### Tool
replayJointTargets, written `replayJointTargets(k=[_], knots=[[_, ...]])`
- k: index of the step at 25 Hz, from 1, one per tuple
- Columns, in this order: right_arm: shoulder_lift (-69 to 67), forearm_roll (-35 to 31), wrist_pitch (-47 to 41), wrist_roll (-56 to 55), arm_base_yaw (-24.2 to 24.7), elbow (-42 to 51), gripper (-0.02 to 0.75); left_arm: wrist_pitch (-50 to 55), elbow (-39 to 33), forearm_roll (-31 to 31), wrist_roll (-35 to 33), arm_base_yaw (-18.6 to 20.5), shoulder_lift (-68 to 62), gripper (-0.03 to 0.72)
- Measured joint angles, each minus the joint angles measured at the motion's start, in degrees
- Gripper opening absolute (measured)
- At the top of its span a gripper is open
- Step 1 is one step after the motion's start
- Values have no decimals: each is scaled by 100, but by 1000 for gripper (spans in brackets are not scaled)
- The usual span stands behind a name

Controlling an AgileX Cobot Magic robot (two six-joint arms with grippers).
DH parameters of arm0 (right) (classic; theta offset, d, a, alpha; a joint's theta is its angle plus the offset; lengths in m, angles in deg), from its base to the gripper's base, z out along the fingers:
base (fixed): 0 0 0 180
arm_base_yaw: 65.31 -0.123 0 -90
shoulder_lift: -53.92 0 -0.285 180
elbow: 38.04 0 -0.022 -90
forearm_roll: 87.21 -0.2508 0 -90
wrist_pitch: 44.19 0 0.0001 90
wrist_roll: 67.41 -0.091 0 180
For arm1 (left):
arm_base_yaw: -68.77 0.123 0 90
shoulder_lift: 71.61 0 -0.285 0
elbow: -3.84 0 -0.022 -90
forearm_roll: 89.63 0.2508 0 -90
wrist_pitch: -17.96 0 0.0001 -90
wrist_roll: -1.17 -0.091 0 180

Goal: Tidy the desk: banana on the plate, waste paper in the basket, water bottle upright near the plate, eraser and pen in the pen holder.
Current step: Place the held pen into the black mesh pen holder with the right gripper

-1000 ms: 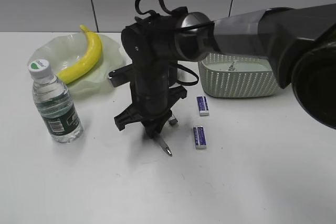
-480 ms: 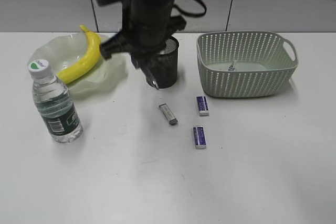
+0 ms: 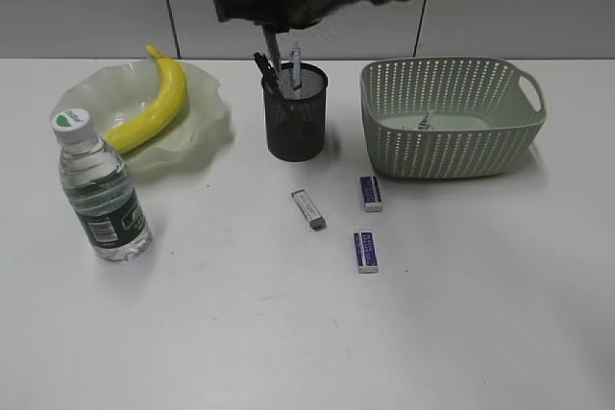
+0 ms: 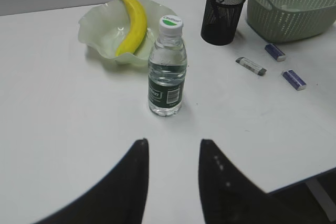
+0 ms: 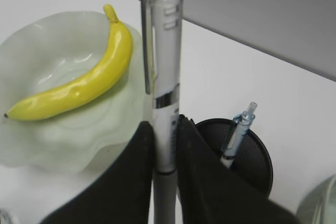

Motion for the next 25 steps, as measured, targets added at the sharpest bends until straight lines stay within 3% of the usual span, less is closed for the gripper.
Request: replayJointTargets(k=[4, 7, 20, 25], knots=[[0, 18, 1816, -110, 359, 850, 111, 0, 0, 0, 0, 0, 0, 246], [-37, 53, 2690, -110, 568, 1177, 111, 0, 0, 0, 0, 0, 0, 246], [-738, 53, 3016, 273, 661, 1233, 116, -2, 0, 10, 0, 0, 0, 246], [-849, 41, 3027, 297, 679, 1239, 213, -2, 0, 10, 0, 0, 0, 246]])
